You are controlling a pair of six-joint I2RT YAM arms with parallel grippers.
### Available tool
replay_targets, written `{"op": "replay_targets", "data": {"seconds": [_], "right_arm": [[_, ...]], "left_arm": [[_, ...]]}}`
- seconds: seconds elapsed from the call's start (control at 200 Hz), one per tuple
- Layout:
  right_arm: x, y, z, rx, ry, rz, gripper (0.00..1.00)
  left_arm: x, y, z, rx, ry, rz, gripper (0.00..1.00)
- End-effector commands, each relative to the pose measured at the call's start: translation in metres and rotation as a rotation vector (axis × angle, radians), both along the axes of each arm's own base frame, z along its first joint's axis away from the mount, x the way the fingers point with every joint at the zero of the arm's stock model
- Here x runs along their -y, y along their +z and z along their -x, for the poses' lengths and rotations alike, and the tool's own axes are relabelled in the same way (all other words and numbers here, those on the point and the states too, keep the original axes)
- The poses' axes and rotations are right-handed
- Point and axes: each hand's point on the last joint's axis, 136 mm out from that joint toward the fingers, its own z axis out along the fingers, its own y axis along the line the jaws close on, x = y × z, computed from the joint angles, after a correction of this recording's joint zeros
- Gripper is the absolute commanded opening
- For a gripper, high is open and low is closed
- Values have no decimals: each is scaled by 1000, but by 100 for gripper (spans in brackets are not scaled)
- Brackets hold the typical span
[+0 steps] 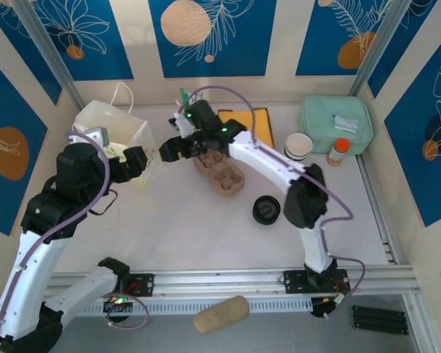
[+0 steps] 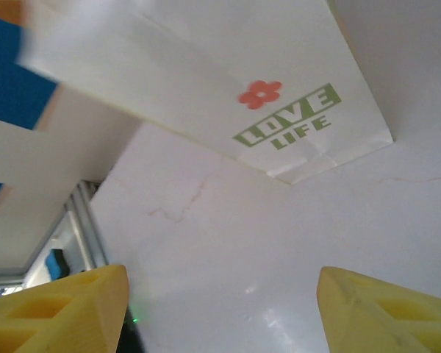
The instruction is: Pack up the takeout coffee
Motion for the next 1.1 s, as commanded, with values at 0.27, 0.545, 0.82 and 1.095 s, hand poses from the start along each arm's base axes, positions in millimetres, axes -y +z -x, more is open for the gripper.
{"op": "replay_targets", "data": {"seconds": [0.27,0.545,0.82,1.095], "right_arm": [[141,14,9,-15,-277,45,69],[262,5,2,-51,-564,145,69],[343,-7,-31,-90,-744,341,63],[360,-44,-62,-144,-737,535,52]], "left_arm": [[45,9,-15,5,-161,110,100],[95,-20,-26,-47,-270,121,99],[162,-55,-42,-123,-405,103,100],[198,-89,-56,-203,-467,139,99]]}}
